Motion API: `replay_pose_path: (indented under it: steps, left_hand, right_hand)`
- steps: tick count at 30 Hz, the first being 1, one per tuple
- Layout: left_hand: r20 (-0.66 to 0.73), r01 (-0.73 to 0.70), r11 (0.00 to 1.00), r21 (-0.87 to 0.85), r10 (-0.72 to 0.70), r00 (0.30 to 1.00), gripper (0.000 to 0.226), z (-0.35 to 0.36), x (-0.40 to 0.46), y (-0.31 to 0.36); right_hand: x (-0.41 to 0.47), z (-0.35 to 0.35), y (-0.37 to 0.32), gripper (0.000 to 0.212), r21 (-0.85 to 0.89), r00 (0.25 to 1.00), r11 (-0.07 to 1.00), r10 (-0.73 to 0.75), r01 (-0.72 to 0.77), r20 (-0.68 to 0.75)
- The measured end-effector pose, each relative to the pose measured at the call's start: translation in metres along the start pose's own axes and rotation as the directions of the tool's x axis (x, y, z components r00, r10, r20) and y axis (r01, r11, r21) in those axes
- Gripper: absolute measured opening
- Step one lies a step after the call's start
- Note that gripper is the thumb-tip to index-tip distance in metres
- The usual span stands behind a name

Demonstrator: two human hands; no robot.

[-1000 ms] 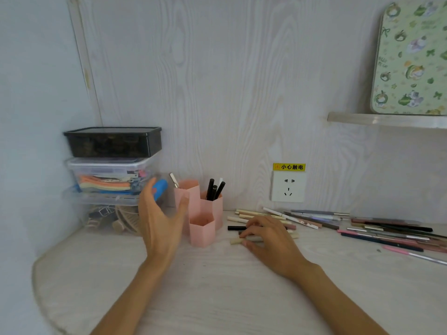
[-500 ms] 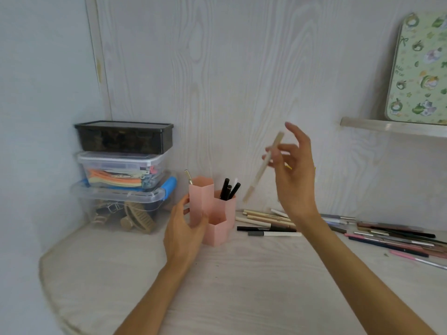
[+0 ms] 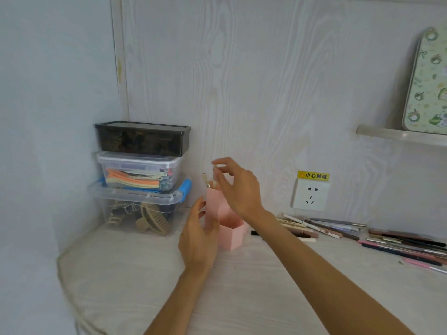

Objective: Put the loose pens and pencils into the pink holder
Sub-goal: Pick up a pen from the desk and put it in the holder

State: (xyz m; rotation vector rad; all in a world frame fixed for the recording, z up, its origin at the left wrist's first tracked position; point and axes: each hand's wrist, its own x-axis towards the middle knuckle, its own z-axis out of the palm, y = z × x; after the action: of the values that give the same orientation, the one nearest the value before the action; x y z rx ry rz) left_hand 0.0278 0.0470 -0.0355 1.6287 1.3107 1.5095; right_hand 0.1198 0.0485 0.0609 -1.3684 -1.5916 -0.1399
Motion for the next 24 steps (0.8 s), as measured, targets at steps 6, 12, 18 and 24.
replay_pose_path:
  steps: [6, 12, 18, 24]
  left_hand:
    - [-0.156, -0.093, 0.996, 0.014, 0.094, 0.983, 0.031, -0.001, -0.002, 0.002]
    - [-0.114, -0.325, 0.932, 0.161, 0.345, 0.932, 0.024, -0.008, -0.012, 0.013]
    - [0.169, -0.768, 0.547, 0.334, 0.766, 0.62, 0.009, 0.0, -0.023, 0.028]
    - [0.507, -0.86, 0.27, 0.432, 0.716, 0.48, 0.015, 0.039, -0.037, 0.046]
  right_hand:
    - [-0.008, 0.004, 0.003, 0.042, -0.338, 0.949, 0.908, -0.158, 0.248, 0.272]
    - [-0.02, -0.048, 0.022, 0.04, -0.264, 0.965, 0.934, -0.203, 0.242, 0.166]
    - [-0.102, -0.118, 0.122, 0.028, -0.321, 0.99, 0.944, 0.107, -0.072, 0.092]
    - [-0.12, -0.116, 0.157, 0.038, -0.356, 0.89, 0.925, 0.271, -0.134, 0.367]
